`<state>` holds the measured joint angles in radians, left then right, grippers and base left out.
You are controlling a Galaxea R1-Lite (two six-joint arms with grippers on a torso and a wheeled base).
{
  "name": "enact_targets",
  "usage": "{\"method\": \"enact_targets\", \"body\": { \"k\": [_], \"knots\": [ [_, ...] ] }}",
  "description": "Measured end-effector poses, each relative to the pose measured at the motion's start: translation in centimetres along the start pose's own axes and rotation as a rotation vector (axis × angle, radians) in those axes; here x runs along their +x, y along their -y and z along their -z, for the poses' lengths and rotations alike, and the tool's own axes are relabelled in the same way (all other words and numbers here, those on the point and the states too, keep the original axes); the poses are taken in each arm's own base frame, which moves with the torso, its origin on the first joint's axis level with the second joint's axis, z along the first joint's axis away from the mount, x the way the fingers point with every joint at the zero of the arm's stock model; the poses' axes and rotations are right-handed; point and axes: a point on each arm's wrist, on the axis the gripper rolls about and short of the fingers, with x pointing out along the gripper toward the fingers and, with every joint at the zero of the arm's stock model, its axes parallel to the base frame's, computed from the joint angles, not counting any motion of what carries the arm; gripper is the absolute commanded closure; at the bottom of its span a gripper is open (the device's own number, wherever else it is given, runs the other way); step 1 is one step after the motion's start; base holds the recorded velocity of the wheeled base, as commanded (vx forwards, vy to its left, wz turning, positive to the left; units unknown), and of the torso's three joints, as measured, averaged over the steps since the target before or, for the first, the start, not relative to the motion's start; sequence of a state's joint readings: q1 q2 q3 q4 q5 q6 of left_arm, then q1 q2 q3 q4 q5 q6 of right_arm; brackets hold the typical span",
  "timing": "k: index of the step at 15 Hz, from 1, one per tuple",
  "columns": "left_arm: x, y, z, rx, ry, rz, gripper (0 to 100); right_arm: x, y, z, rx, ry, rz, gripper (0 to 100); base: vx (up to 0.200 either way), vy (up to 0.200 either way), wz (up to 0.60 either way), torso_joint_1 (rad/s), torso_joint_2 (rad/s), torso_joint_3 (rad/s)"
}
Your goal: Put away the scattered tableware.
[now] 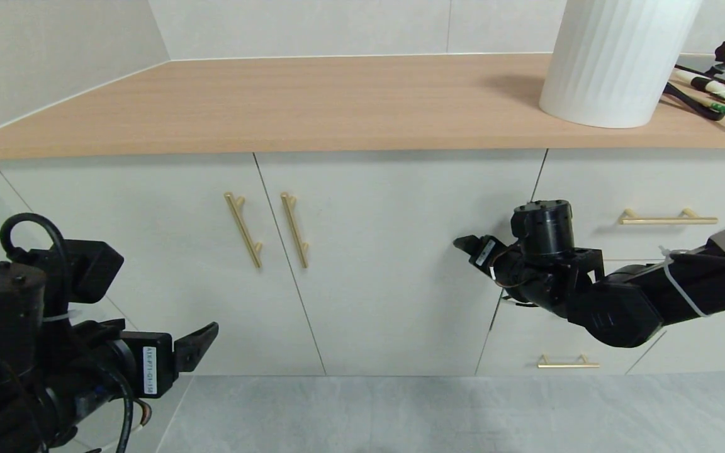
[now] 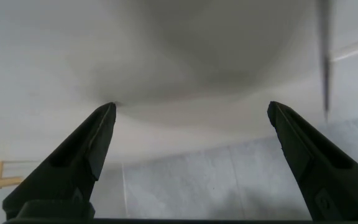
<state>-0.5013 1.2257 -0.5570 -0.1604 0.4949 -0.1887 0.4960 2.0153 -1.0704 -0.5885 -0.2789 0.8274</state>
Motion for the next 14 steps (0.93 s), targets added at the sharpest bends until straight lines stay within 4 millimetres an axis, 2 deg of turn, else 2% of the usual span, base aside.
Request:
{"method": "enact_targets", "body": {
  "k": [2,6,8,10,14],
  "knots": [
    [0.0,-0.1,-0.2,-0.012,0.013,-0.002,0,-1.4,0.0,-0.1,-0.018,-0.026,-0.032,0,0.0,0.0,0.0,0.0,0.0,0.0],
    [-0.2,-0.9,-0.8,-0.062,0.087,-0.027,0,-6.4,-0.5,-1.1,-0.168,-0.014,-0.091,0,0.0,0.0,0.0,0.0,0.0,0.0],
    [-0.7,-1.5,0.3,0.007,0.082,-0.047,0,-10.4,-0.6,-2.7,-0.215,0.049,-0.133,0,0.0,0.0,0.0,0.0,0.0,0.0],
    [-1.9,-2.3,1.2,0.06,0.108,-0.054,0,-15.2,0.3,-4.0,-0.256,0.119,-0.156,0,0.0,0.0,0.0,0.0,0.0,0.0],
    [-5.5,-4.3,2.6,0.014,0.24,-0.035,0,-24.9,5.1,-4.5,-0.441,0.24,-0.155,0,0.0,0.0,0.0,0.0,0.0,0.0]
  ]
}}
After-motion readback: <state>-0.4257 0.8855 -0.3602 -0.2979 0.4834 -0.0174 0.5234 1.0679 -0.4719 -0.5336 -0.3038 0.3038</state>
